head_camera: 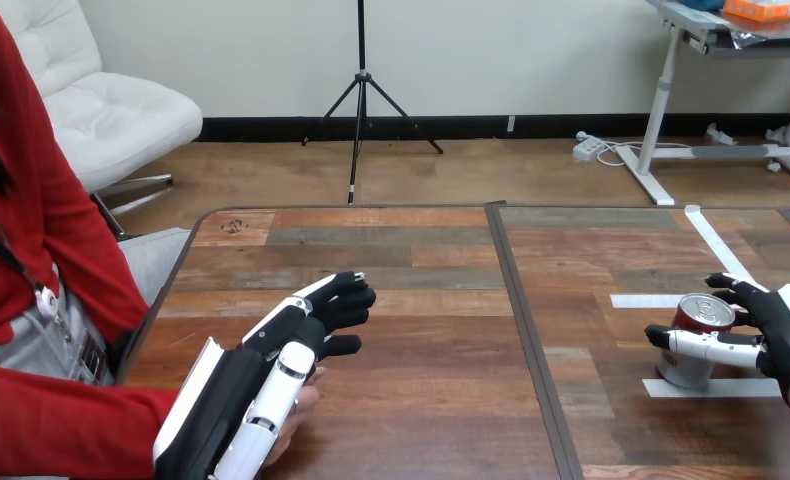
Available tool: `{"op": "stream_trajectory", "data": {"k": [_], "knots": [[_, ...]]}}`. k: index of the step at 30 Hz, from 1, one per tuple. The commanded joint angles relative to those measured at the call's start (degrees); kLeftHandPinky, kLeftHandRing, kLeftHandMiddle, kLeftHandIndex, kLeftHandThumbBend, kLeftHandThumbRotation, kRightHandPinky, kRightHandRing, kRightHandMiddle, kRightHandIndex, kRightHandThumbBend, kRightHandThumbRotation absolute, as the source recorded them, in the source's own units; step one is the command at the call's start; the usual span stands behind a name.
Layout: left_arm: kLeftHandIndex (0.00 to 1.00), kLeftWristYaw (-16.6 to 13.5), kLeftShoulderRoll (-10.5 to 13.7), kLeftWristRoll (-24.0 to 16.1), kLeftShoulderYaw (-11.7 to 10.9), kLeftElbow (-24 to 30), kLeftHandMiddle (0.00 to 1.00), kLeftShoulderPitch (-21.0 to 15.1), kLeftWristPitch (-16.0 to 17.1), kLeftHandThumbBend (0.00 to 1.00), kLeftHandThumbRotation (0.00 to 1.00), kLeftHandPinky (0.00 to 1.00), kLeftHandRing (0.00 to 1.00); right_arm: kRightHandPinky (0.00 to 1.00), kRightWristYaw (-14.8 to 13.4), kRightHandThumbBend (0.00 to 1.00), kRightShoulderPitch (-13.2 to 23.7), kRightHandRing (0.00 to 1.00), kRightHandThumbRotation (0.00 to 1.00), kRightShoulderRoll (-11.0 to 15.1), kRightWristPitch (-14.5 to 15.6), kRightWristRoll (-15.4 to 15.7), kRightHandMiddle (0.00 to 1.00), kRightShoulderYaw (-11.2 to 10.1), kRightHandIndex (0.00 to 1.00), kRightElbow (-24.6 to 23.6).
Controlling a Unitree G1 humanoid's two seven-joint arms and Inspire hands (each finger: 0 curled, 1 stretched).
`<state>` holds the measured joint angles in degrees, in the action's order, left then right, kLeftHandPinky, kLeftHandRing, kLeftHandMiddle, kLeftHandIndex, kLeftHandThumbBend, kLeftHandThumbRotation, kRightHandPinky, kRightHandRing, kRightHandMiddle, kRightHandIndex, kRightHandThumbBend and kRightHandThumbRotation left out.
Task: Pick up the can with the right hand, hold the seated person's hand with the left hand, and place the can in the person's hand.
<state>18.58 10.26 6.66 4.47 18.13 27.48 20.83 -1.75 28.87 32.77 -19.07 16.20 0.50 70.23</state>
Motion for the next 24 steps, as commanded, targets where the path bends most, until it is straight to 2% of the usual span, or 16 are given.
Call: {"op": "stream_trajectory", "data": {"k": [1,7,14,20,24], "knots": [[0.82,0.06,-0.01,0.79,-0.38,1.23,0.83,-2.99,1.29,0.24,0.96,0.78,0.84,0.72,-1.93,1.00,6.25,0.83,0.37,-0.99,-0.32,0.53,0.86,0.90,0.86,-0.35],[0.81,0.58,0.11,1.53,-0.41,0.84,0.83,-3.19,1.62,0.23,0.97,0.77,0.84,0.73,-1.67,1.00,7.09,0.82,0.34,-1.20,0.52,0.35,0.84,1.02,0.84,0.13],[0.80,0.76,0.04,1.60,-0.58,0.61,0.83,-3.20,2.07,0.22,0.97,0.77,0.84,0.72,-2.79,1.00,7.95,0.79,0.30,-1.49,1.58,0.98,0.80,1.87,0.80,0.46],[0.79,0.50,-0.10,1.25,-0.70,0.65,0.82,-3.17,2.34,0.21,0.97,0.78,0.84,0.70,-3.34,1.00,8.48,0.75,0.22,-1.78,2.49,1.31,0.75,2.39,0.76,0.68],[0.79,0.63,-0.04,1.29,-0.75,0.37,0.82,-3.34,2.75,0.21,0.97,0.77,0.84,0.67,-3.47,0.95,8.74,0.71,0.14,-1.75,2.55,1.72,0.72,2.93,0.73,0.89]]}}
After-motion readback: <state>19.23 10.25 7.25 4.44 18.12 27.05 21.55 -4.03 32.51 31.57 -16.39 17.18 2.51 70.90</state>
